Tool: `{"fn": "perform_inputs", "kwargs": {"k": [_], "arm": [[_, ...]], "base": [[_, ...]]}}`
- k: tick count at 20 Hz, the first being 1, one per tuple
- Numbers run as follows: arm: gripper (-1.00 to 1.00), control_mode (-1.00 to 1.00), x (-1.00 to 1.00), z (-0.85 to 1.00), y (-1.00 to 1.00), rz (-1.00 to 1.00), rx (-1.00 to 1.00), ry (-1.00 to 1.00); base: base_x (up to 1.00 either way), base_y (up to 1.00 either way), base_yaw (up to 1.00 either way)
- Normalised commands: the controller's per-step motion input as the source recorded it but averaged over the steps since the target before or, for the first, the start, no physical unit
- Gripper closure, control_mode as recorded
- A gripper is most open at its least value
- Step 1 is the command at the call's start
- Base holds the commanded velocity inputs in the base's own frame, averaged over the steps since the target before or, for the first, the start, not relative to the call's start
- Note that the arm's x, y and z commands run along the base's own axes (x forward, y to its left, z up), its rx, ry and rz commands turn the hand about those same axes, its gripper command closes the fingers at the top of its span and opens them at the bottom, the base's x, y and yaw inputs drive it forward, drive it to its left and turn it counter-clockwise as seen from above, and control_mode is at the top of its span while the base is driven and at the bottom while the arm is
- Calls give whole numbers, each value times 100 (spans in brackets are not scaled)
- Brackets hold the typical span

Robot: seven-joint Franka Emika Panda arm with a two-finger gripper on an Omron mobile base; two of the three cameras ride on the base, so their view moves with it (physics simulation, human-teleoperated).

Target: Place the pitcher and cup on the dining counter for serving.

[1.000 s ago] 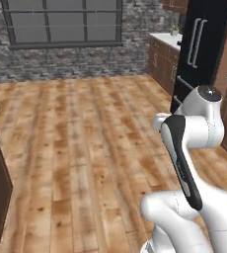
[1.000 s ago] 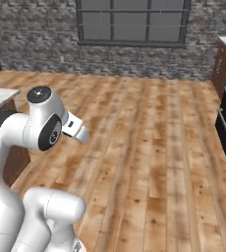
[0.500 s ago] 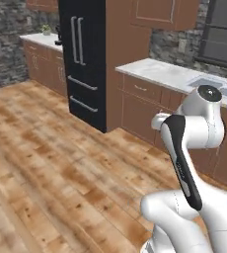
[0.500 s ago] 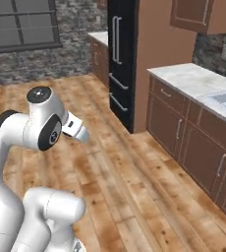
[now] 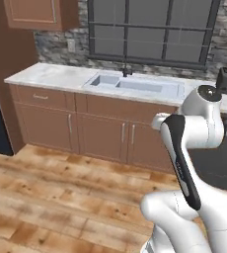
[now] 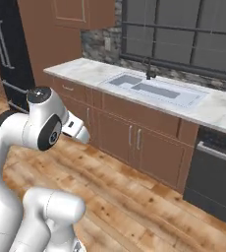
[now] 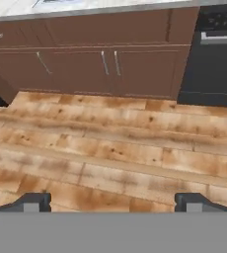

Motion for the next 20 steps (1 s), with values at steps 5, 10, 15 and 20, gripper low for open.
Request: {"fn": "perform_inputs", "kwargs": {"k": [5,10,15,20], "arm": [[-100,100,0,0,0,0,0,0],[-100,100,0,0,0,0,0,0],[-100,100,0,0,0,0,0,0],[-100,100,0,0,0,0,0,0]], "base": [[10,-76,-68],[68,-66,-50],[100,-70,-36],[100,-86,-35]]}}
